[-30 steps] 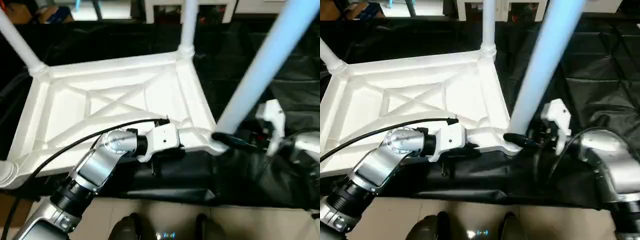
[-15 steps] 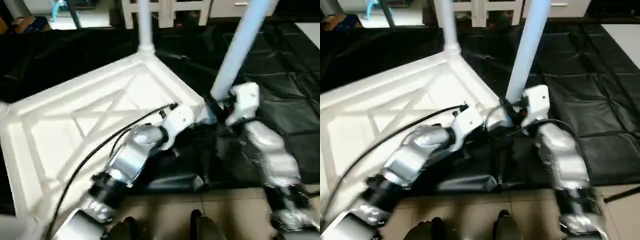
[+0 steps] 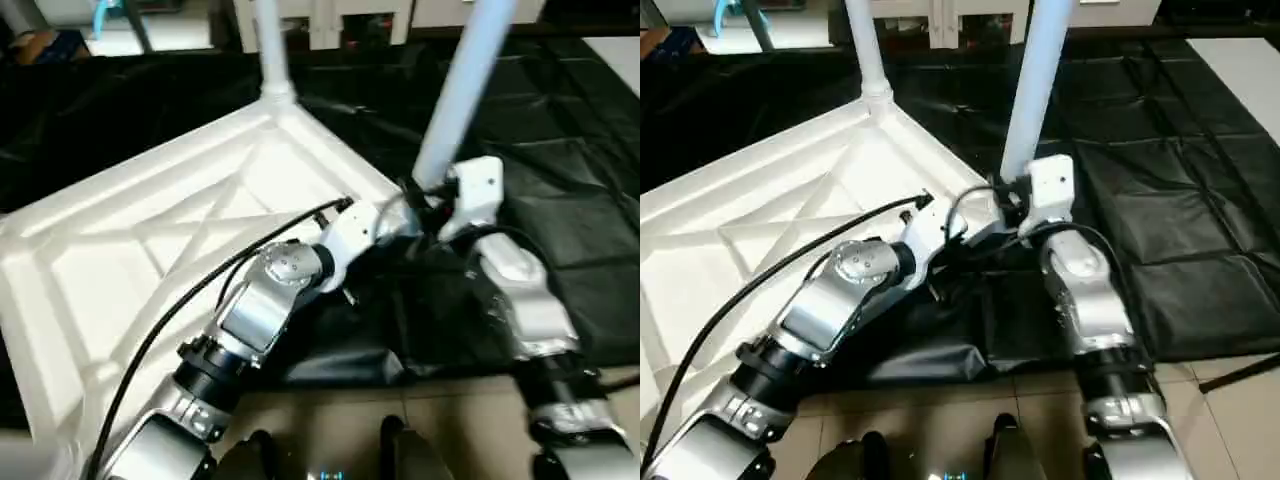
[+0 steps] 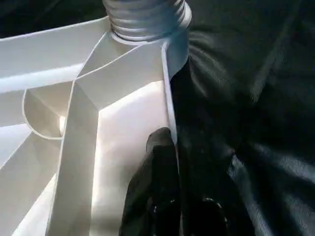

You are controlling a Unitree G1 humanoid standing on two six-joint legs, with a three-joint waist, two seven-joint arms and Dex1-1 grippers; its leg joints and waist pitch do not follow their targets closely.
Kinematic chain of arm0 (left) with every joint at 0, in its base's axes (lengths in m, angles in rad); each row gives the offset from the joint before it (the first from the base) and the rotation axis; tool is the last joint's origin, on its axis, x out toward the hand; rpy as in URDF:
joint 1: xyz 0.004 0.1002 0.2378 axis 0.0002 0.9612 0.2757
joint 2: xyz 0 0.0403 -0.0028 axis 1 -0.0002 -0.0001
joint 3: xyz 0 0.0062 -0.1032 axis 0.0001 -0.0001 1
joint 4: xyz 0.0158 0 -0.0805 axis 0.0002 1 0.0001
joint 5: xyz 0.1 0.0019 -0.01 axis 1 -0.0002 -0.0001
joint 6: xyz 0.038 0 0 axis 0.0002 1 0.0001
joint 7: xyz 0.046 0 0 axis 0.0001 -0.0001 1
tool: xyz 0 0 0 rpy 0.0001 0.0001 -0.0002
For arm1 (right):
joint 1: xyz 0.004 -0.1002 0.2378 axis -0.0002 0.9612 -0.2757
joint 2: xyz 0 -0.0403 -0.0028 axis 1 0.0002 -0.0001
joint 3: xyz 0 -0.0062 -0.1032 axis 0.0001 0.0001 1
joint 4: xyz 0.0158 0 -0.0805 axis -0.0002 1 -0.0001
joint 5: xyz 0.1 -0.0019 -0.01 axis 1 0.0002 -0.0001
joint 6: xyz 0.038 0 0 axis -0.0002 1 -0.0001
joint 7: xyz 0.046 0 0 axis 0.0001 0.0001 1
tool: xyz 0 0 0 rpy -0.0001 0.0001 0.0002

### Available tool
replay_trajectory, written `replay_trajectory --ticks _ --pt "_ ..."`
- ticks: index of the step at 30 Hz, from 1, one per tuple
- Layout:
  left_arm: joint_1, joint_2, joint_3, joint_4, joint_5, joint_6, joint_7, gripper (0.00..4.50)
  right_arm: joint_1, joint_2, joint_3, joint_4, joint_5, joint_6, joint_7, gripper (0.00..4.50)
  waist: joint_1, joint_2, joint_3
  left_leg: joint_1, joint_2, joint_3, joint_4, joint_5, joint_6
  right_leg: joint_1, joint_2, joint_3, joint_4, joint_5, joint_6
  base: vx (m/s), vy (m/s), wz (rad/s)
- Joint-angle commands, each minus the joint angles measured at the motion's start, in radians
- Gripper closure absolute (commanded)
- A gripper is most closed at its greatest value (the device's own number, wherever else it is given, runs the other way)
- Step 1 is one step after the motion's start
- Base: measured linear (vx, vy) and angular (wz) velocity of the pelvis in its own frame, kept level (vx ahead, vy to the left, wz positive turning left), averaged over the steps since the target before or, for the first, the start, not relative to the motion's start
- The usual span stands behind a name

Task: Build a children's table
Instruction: Rotate leg to tighten

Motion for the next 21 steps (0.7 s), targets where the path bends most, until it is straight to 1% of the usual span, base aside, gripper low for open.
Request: replay_trajectory --ticks 1,2,3,4,5,6,7,8,9,10,11,12,13,14,15,17,18,19,20,21 --pt "0.012 0.039 -0.004 -0.075 -0.026 -0.084 -0.076 4.50 0.049 -0.080 -0.078 0.031 -0.012 0.024 -0.001 1.73 0.007 -0.010 -0.066 0.032 0.010 0.013 -0.072 -0.375 0.065 0.039 0.014 -0.003 -0.058 -0.275 -0.185 0.000 0.000 0.00" --pt "0.012 0.046 -0.003 -0.072 -0.029 -0.099 -0.083 4.50 0.056 -0.088 -0.083 0.006 0.003 0.022 0.021 1.61 0.010 -0.011 -0.068 0.030 0.009 0.016 -0.071 -0.357 0.073 0.042 0.015 -0.002 -0.055 -0.258 -0.191 0.000 0.000 0.00" --pt "0.013 0.057 -0.002 -0.068 -0.033 -0.120 -0.095 4.50 0.067 -0.099 -0.092 -0.029 0.020 0.023 0.044 1.52 0.015 -0.009 -0.069 0.027 0.010 0.017 -0.069 -0.320 0.086 0.044 0.013 -0.001 -0.051 -0.237 -0.200 0.054 -0.006 0.08" --pt "0.014 0.068 0.000 -0.064 -0.035 -0.129 -0.103 4.50 0.076 -0.112 -0.098 -0.057 0.034 0.027 0.066 1.46 0.016 -0.011 -0.069 0.025 0.009 0.018 -0.069 -0.303 0.094 0.046 0.013 -0.002 -0.050 -0.224 -0.202 0.054 -0.006 0.08" --pt "0.014 0.077 0.001 -0.061 -0.037 -0.136 -0.109 4.50 0.082 -0.122 -0.104 -0.077 0.043 0.026 0.086 1.40 0.019 -0.012 -0.072 0.025 0.010 0.020 -0.064 -0.261 0.110 0.050 0.012 -0.001 -0.043 -0.182 -0.213 0.069 0.005 0.09" --pt "0.015 0.097 0.001 -0.053 -0.046 -0.181 -0.137 4.50 0.096 -0.143 -0.115 -0.116 0.067 0.029 0.130 1.33 0.021 -0.013 -0.074 0.026 0.010 0.024 -0.059 -0.214 0.134 0.051 0.012 0.000 -0.037 -0.131 -0.228 0.080 0.017 0.08" --pt "0.016 0.108 -0.002 -0.051 -0.049 -0.201 -0.151 4.50 0.103 -0.155 -0.120 -0.134 0.081 0.032 0.153 1.21 0.023 -0.008 -0.076 0.024 0.011 0.025 -0.056 -0.169 0.160 0.054 0.011 0.000 -0.029 -0.085 -0.243 0.080 0.017 0.08" --pt "0.017 0.115 -0.004 -0.049 -0.050 -0.212 -0.160 4.50 0.107 -0.162 -0.123 -0.146 0.089 0.035 0.169 1.04 0.023 -0.007 -0.077 0.021 0.010 0.026 -0.054 -0.148 0.174 0.057 0.012 -0.001 -0.026 -0.064 -0.249 0.074 0.014 0.03" --pt "0.018 0.129 -0.008 -0.048 -0.051 -0.227 -0.176 4.50 0.116 -0.178 -0.126 -0.167 0.105 0.042 0.199 1.04 0.027 -0.006 -0.082 0.022 0.010 0.026 -0.048 -0.101 0.195 0.058 0.013 -0.001 -0.018 -0.009 -0.262 0.060 0.003 0.01" --pt "0.021 0.140 -0.012 -0.050 -0.051 -0.231 -0.190 4.50 0.127 -0.197 -0.122 -0.189 0.118 0.055 0.231 0.98 0.032 -0.006 -0.088 0.023 0.010 0.025 -0.041 -0.037 0.220 0.062 0.014 -0.001 -0.009 0.059 -0.275 0.060 0.003 0.01" --pt "0.023 0.153 -0.016 -0.050 -0.050 -0.237 -0.204 4.50 0.141 -0.221 -0.116 -0.218 0.139 0.077 0.277 0.98 0.036 -0.004 -0.090 0.024 0.010 0.026 -0.037 -0.004 0.235 0.060 0.015 0.001 -0.004 0.097 -0.282 0.000 0.000 0.00" --pt "0.030 0.173 -0.020 -0.047 -0.059 -0.275 -0.238 4.50 0.182 -0.282 -0.098 -0.285 0.190 0.129 0.388 0.98 0.039 -0.005 -0.090 0.022 0.007 0.026 -0.032 0.044 0.269 0.061 0.018 0.000 0.002 0.147 -0.295 0.000 0.000 0.00" --pt "0.033 0.178 -0.020 -0.047 -0.065 -0.287 -0.250 4.50 0.194 -0.301 -0.092 -0.303 0.203 0.144 0.420 0.98 0.046 -0.005 -0.089 0.021 0.009 0.025 -0.029 0.067 0.293 0.064 0.016 0.000 0.006 0.166 -0.299 0.000 0.000 0.00" --pt "0.037 0.183 -0.020 -0.049 -0.070 -0.294 -0.262 4.50 0.206 -0.320 -0.087 -0.318 0.217 0.157 0.449 0.98 0.044 -0.002 -0.086 0.016 0.011 0.024 -0.028 0.072 0.302 0.062 0.011 -0.001 0.006 0.145 -0.300 0.000 0.000 0.00" --pt "0.040 0.186 -0.020 -0.052 -0.075 -0.299 -0.270 4.50 0.216 -0.333 -0.084 -0.326 0.229 0.163 0.474 0.98 0.043 -0.003 -0.085 0.017 0.011 0.024 -0.027 0.062 0.302 0.062 0.010 -0.002 0.004 0.124 -0.299 0.000 0.000 0.00" --pt "0.051 0.193 -0.019 -0.065 -0.096 -0.308 -0.295 4.50 0.235 -0.361 -0.079 -0.341 0.255 0.181 0.530 0.98 0.042 -0.005 -0.080 0.018 0.013 0.025 -0.033 -0.008 0.281 0.064 0.003 -0.002 -0.006 0.014 -0.294 0.000 0.000 0.00" --pt "0.055 0.195 -0.019 -0.069 -0.102 -0.311 -0.303 4.50 0.240 -0.369 -0.077 -0.345 0.263 0.186 0.546 0.98 0.042 -0.005 -0.078 0.019 0.014 0.025 -0.035 -0.027 0.273 0.064 0.002 -0.002 -0.009 -0.013 -0.291 0.000 0.000 0.00" --pt "0.061 0.199 -0.019 -0.077 -0.113 -0.320 -0.320 4.50 0.248 -0.379 -0.077 -0.349 0.278 0.195 0.581 1.23 0.041 -0.009 -0.076 0.018 0.015 0.026 -0.038 -0.061 0.256 0.065 0.001 -0.002 -0.013 -0.063 -0.282 0.000 0.000 0.00" --pt "0.068 0.203 -0.020 -0.083 -0.122 -0.325 -0.332 4.50 0.253 -0.388 -0.072 -0.350 0.289 0.206 0.610 1.31 0.040 -0.008 -0.075 0.020 0.017 0.026 -0.040 -0.090 0.238 0.062 0.000 -0.001 -0.017 -0.107 -0.274 0.000 0.000 0.00" --pt "0.072 0.206 -0.020 -0.086 -0.126 -0.329 -0.339 4.50 0.256 -0.394 -0.067 -0.350 0.291 0.207 0.622 1.31 0.040 -0.008 -0.073 0.019 0.018 0.026 -0.041 -0.104 0.229 0.060 0.000 -0.001 -0.018 -0.129 -0.269 0.000 0.000 0.00"
